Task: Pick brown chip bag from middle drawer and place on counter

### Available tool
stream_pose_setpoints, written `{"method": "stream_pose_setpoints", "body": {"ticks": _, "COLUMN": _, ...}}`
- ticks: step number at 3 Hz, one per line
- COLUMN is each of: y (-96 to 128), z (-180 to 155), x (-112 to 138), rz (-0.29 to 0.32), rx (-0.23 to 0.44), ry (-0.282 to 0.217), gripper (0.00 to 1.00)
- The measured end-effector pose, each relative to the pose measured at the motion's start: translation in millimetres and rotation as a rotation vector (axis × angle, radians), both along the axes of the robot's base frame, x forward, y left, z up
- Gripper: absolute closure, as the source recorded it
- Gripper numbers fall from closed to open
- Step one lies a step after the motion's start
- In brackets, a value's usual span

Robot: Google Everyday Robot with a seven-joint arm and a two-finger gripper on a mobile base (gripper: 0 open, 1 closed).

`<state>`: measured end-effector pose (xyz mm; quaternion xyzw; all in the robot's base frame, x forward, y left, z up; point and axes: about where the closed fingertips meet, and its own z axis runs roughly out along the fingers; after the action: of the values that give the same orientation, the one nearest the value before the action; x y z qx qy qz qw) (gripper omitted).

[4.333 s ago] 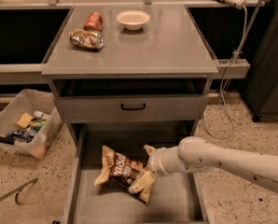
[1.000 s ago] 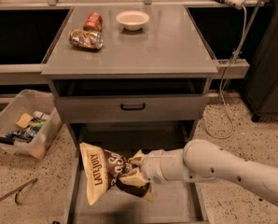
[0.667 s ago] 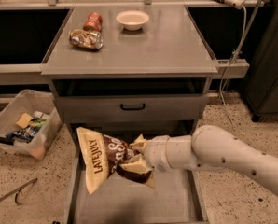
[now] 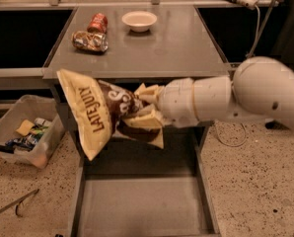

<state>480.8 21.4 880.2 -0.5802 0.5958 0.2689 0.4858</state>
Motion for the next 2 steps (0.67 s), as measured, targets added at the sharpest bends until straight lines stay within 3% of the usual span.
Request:
{"method": "stream_pose_setpoints", "body": {"ticks": 1, "y": -9.9, "z": 36.7, "x": 14.4, "rz": -0.018, "rx": 0.028, "ry": -0.055, "gripper": 1.00}}
{"method": "stream_pose_setpoints", "body": {"ticks": 2, "y": -9.9, "z": 36.7, "x": 14.4, "rz": -0.018, "rx": 0.028, "ry": -0.055, "gripper": 1.00}}
